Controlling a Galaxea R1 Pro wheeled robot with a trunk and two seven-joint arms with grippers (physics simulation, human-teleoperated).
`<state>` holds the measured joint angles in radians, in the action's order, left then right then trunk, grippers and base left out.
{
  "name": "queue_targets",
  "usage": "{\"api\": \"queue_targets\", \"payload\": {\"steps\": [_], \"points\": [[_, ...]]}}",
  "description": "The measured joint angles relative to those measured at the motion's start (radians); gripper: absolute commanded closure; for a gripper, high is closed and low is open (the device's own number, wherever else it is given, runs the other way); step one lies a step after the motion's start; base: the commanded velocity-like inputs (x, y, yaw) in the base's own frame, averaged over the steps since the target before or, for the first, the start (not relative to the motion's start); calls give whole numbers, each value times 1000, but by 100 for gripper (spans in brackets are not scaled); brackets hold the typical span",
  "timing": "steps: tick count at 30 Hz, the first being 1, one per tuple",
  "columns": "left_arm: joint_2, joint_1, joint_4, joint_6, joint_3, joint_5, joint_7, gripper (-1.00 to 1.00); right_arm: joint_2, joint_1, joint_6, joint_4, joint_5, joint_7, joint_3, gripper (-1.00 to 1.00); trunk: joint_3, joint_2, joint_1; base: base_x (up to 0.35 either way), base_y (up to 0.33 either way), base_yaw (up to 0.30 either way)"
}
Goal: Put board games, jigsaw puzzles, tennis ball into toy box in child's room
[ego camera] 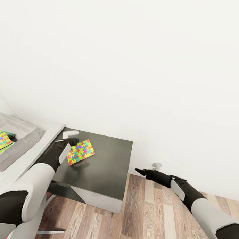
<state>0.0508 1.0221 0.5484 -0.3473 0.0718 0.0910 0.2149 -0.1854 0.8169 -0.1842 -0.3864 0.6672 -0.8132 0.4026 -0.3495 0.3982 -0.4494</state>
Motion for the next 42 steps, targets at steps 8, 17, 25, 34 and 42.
{"api": "queue_targets", "payload": {"steps": [8,17,25,34,42], "points": [[9,13,10,-20,4,5,-67,-100,-71,-101,-56,-259,13,-67,-3,-100,0,0,0,0,0,0],[15,23,4,-24,7,3,-127,-100,-78,-192,-192,-450,14,23,-10,-100,0,0,0,0,0,0],[14,24,6,-17,7,2,-129,-100,-69,-198,-199,-400,12,136,-16,-100,0,0,0,0,0,0],[9,24,7,-7,-3,1,-126,-100,-14,-198,-200,-389,11,344,-15,-100,0,0,0,0,0,0],[8,24,7,-3,-5,1,-124,-100,30,-198,-199,-389,7,403,-15,-100,0,0,0,0,0,0]]}}
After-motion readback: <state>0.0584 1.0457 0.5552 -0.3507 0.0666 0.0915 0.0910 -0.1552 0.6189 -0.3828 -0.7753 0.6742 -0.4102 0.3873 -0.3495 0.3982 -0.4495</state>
